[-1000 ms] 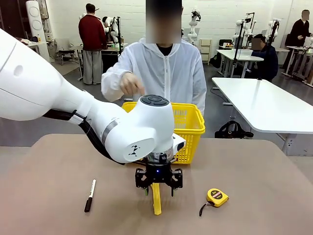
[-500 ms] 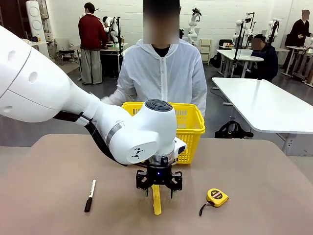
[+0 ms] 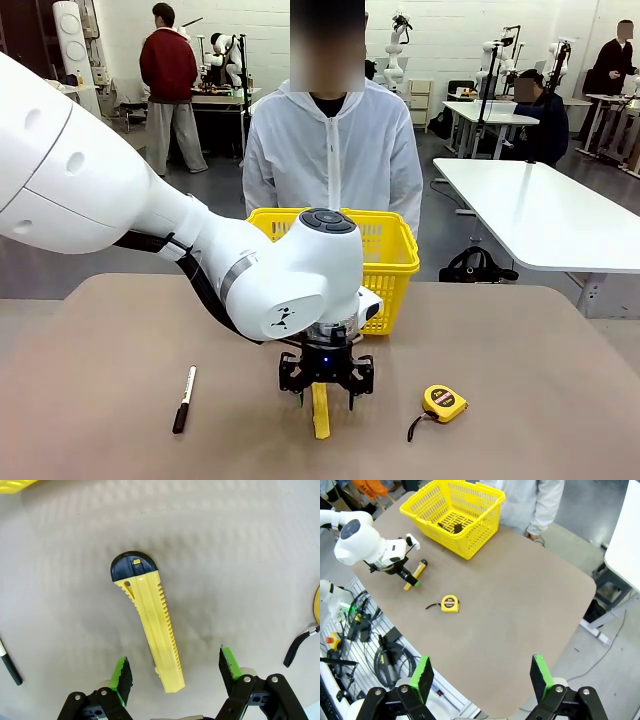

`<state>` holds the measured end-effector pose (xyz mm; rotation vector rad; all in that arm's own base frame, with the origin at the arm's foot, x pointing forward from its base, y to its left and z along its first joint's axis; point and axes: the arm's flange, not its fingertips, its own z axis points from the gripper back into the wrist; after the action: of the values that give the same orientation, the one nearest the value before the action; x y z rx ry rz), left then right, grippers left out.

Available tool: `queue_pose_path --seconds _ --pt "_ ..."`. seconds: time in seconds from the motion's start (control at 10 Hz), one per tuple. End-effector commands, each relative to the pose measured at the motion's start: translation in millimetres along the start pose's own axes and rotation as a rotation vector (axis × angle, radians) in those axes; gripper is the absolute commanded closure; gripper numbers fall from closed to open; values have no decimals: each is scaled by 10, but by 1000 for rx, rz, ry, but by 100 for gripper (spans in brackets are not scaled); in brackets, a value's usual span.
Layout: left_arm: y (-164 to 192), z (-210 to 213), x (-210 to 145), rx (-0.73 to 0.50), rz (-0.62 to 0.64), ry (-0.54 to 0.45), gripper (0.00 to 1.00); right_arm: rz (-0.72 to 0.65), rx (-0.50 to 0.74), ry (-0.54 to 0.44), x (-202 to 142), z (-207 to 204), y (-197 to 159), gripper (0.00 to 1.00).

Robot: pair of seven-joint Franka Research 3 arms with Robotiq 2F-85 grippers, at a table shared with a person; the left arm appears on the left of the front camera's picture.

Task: Place the items the person wants into the basket.
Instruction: Pick up the item the person points to and place it in the Market Basket.

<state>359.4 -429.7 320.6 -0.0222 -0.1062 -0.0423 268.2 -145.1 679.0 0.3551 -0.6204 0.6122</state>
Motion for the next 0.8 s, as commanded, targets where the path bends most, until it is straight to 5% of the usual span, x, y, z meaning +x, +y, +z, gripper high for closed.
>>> queue_pose_path --seconds 0.0,0.7 --pt "-52 -50 9 18 50 -17 9 10 18 -9 0 -18 -7 0" --pt "-48 -111 -78 19 80 13 9 10 18 -9 0 -18 -7 0"
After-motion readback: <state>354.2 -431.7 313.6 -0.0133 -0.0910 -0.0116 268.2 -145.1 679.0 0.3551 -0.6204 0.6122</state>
